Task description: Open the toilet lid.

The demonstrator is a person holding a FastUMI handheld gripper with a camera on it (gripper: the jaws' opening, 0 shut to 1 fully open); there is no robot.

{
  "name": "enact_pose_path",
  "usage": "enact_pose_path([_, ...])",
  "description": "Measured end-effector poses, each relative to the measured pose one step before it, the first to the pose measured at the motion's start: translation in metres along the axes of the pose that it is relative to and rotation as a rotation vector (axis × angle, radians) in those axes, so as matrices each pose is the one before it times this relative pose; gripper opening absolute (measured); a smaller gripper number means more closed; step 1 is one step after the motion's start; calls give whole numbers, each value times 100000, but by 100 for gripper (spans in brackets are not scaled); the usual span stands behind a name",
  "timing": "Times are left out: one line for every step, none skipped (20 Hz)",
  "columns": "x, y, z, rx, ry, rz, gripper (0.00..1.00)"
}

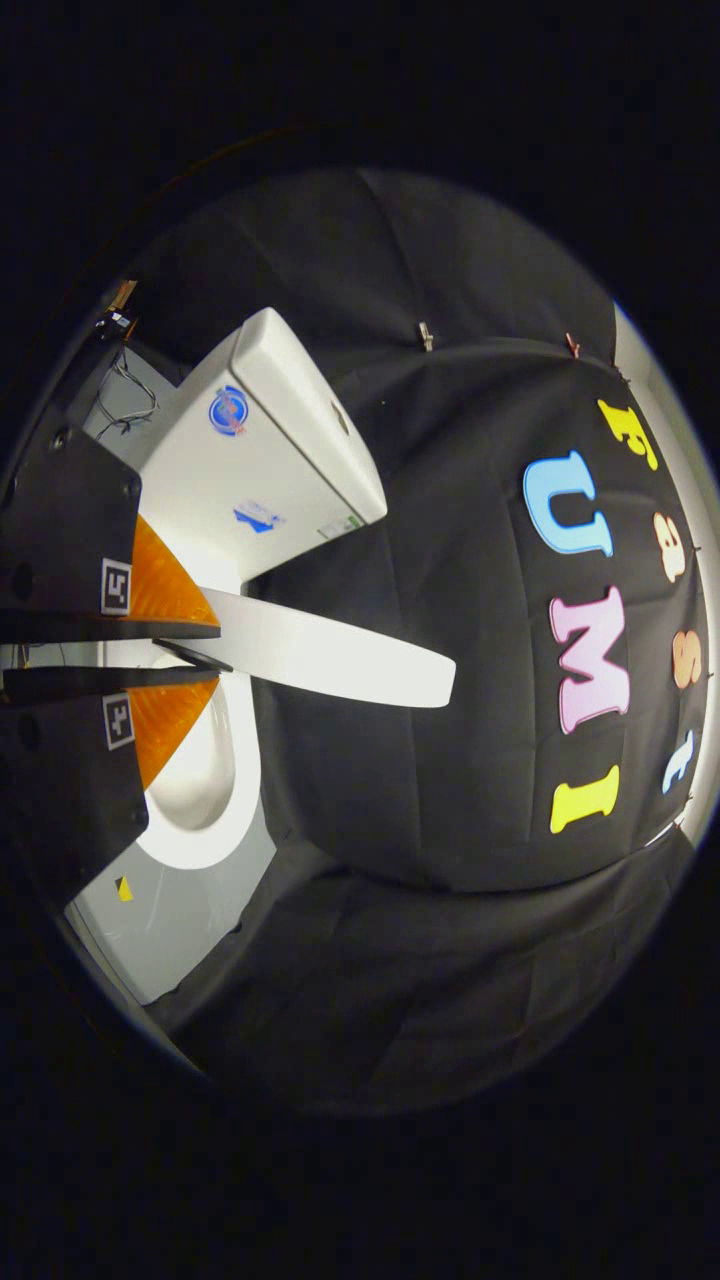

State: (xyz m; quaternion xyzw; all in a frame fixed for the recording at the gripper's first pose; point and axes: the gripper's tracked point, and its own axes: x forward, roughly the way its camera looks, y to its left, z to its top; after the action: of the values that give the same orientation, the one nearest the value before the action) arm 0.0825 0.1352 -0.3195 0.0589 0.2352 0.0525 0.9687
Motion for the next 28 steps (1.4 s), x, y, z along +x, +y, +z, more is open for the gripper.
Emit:
enact_pose_path([-69, 1319, 215, -954, -746, 1882, 14])
enact_pose_path([34, 1347, 170, -330, -582, 2192, 14])
enact_pose_path([32, 1166, 181, -31, -296, 2227, 14])
enact_pose_path([236, 1297, 80, -155, -207, 1995, 15])
enact_pose_path([200, 1241, -7, -1628, -365, 1608, 16])
enact_pose_path([133, 1346, -37, -3207, -880, 1480, 17])
enact_pose_path([117, 818, 46, -1823, -469, 1090, 18])
enact_pose_path([79, 808, -99, -1033, -125, 1269, 19])
enact_pose_path([174, 733, 39, -392, -234, 972, 19])
enact_pose_path([130, 435, -29, 253, -120, 837, 19])
enact_pose_path([245, 571, 61, 396, -38, 758, 19])
enact_pose_path([137, 778, -46, -287, 128, 844, 19])
enact_pose_path([193, 752, -27, -717, 96, 1203, 19])
enact_pose_path([141, 624, -99, -514, 286, 1092, 19])
enact_pose_path([176, 453, -39, -152, 302, 710, 19])
enact_pose_path([15, 268, -106, 67, 72, 223, 19])
enact_pose_path([178, 189, 51, 28, 11, 94, 19])
enact_pose_path([30, 313, -119, 110, -87, 140, 19])
enact_pose_path([119, 270, -14, -114, 340, 465, 19])
enact_pose_path([95, 306, -61, -267, 187, 399, 19])
enact_pose_path([70, 127, -42, -450, 48, 42, 19])
enact_pose_path([-14, 63, -61, -369, 24, -189, 19])
enact_pose_path([-23, -10, 63, 12, 138, -133, 19])
enact_pose_path([-14, -17, -56, 116, 60, -115, 19])
enact_pose_path([-14, -168, 116, 344, 191, -164, 19])
enact_pose_path([-57, -89, 20, 221, 437, -253, 19])
enact_pose_path([16, -146, 34, -282, 1484, -284, 19])
enact_pose_path([-133, 139, 72, 127, 805, 1100, 19])
